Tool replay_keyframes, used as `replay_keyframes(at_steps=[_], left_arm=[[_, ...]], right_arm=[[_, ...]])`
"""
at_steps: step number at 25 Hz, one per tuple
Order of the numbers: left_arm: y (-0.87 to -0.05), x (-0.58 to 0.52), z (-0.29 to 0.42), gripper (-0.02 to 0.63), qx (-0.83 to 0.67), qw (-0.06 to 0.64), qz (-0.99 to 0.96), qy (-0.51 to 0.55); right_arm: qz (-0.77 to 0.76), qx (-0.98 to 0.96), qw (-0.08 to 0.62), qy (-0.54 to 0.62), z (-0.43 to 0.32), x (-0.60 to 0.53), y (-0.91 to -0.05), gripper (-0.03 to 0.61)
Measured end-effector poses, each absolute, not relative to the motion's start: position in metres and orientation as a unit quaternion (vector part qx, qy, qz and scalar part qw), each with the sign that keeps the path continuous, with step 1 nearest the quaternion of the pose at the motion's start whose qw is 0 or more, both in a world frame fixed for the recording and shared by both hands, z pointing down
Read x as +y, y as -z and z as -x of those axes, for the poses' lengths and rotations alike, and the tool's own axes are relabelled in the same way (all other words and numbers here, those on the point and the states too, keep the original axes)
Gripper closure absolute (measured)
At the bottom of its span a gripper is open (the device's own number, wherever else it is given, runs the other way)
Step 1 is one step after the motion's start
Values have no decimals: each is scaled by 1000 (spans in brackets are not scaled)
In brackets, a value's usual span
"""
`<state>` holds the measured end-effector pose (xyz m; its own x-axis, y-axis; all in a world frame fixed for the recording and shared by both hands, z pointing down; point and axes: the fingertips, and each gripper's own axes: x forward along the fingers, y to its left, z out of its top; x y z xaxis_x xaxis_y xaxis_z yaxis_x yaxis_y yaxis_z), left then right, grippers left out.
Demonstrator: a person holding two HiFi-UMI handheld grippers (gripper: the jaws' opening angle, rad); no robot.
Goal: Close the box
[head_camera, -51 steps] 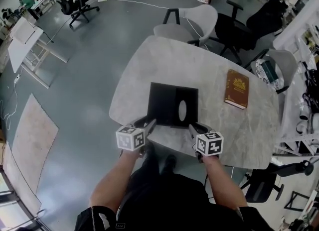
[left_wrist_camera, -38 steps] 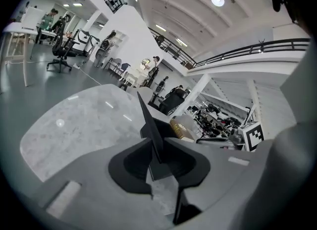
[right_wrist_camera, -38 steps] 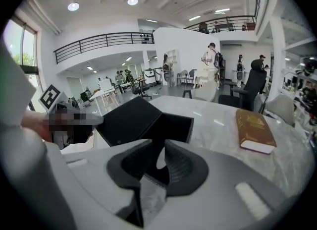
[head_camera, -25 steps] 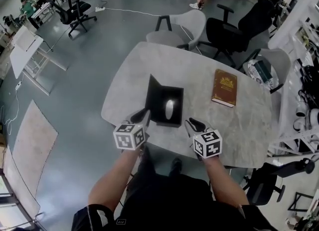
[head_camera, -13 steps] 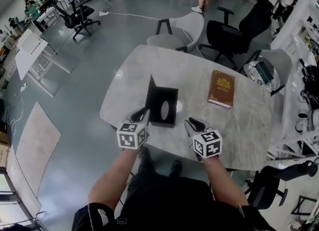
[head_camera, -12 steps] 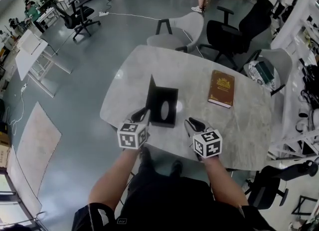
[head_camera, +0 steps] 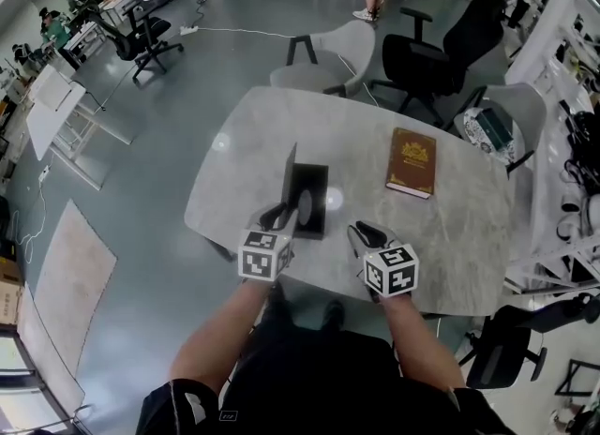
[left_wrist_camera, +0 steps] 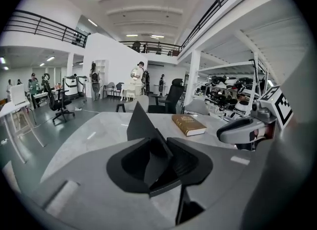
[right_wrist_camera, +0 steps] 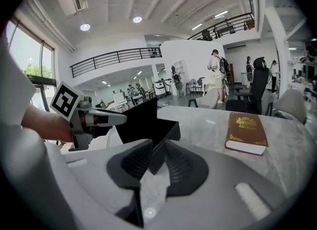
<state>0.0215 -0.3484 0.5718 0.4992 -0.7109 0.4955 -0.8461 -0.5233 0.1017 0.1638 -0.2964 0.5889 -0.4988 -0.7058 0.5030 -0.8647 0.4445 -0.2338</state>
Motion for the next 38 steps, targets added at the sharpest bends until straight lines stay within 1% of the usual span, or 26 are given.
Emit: replay_keyframes(at_steps=[11,20,32,38], left_arm=[[-593,-348,-58,439,-444,134,-851,-244],[-621,-344,-90,394,-429,91,-846,-302],[-655,-338,-109,370,-418,84,-834,-350],[-641,-334,-113,370,-419,95,-845,-319]], right_arm=[[-495,-816,158,-253,-196,-281,-598,497],[-500,-810,153,-265,-213,-263,-604,497],[-500,-804,157,-282,-248,-232,-624,497],[-499,-807,152,-275,-264,-228,-619,497]])
